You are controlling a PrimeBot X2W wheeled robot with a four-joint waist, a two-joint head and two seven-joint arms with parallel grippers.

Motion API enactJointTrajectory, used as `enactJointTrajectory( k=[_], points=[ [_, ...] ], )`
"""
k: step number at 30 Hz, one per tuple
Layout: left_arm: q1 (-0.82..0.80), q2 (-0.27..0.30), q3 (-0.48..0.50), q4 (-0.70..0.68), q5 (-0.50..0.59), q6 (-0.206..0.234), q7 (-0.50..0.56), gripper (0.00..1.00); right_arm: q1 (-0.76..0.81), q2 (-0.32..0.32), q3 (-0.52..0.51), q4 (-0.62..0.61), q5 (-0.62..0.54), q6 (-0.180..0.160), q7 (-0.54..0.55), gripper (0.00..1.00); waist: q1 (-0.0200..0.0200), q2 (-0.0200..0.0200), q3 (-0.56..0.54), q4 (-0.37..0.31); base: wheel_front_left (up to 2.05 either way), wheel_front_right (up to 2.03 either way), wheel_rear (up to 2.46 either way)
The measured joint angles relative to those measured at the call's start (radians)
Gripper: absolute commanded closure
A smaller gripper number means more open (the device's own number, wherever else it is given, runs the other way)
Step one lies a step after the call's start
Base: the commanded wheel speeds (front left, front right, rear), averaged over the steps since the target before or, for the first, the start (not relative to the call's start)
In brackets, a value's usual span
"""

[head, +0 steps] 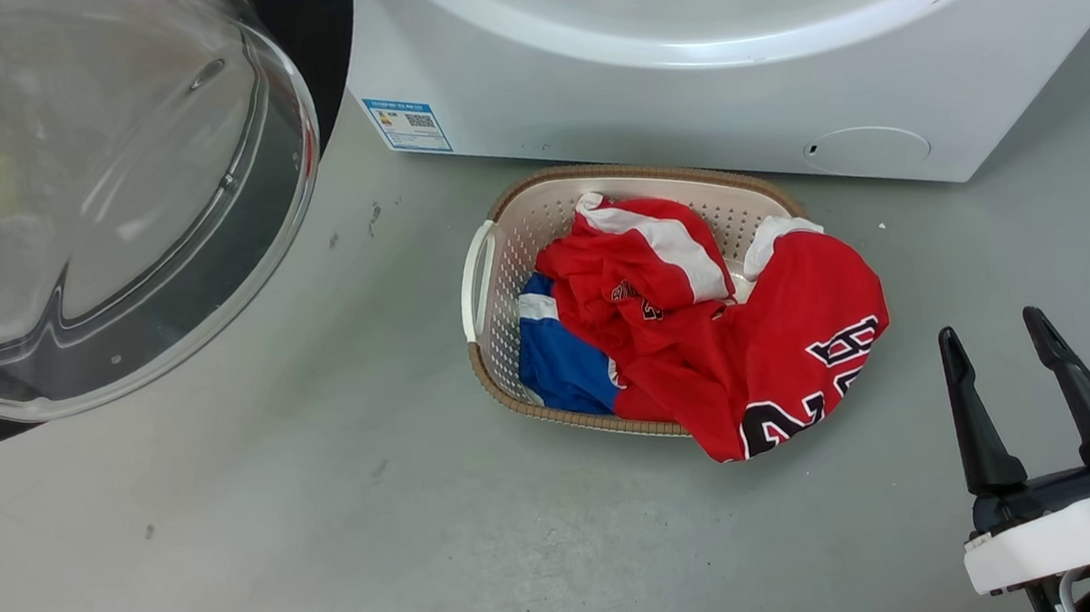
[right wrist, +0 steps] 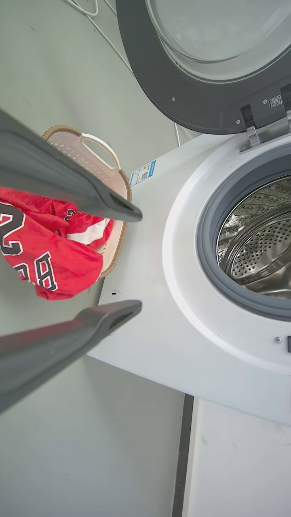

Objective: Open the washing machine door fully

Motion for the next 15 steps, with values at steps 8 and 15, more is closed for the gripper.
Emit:
enactJointTrajectory(
  k=[8,15],
  points=[
    [0.0,0.004,0.005,0.019,0.034,-0.023,0.0,1.0,0.003,0.016,0.004,0.017,-0.004,0.0,0.0,0.0,0.0,0.0,-0.039,0.006,0.0,0.0,0.0],
    [0.048,-0.008,0.006,-0.011,0.054,-0.037,0.0,1.0,0.018,0.034,0.013,0.038,-0.002,0.0,0.0,0.0,-0.0001,0.0,-0.106,0.008,0.0,0.0,0.0]
  ],
)
